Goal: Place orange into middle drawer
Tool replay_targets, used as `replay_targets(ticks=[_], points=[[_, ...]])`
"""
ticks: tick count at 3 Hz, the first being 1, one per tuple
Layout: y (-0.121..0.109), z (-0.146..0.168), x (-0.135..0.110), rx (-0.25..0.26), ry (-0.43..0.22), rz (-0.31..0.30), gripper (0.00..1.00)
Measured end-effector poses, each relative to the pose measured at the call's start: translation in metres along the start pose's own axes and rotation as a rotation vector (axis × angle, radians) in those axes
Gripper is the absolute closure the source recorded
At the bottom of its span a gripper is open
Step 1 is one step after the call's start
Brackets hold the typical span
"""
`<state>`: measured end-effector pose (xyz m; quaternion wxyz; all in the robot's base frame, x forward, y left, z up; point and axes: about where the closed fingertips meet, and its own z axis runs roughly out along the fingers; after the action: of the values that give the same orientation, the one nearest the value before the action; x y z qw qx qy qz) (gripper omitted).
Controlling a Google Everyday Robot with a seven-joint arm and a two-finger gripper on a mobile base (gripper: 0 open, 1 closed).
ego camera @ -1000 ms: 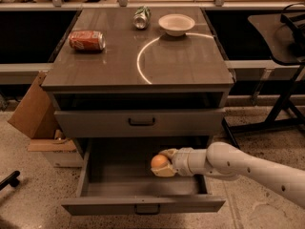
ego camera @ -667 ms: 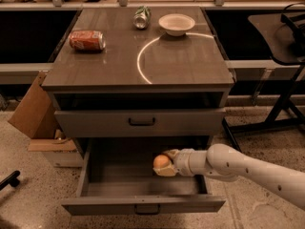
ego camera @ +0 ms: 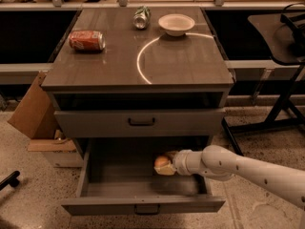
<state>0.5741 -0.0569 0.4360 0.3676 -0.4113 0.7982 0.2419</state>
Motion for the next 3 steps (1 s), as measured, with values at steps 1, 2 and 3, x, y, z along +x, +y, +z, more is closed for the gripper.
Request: replay_targets(ticks=[1,2,3], points=[[-0.0105,0.0137,0.0078,0.011,-0.003,0.025,0.58],[-0.0158,0.0206,0.0118,0.016,-0.004,0.037,0.35],[-0.0179,0.0222,0.0126,0.014,-0.003,0.037,0.12]])
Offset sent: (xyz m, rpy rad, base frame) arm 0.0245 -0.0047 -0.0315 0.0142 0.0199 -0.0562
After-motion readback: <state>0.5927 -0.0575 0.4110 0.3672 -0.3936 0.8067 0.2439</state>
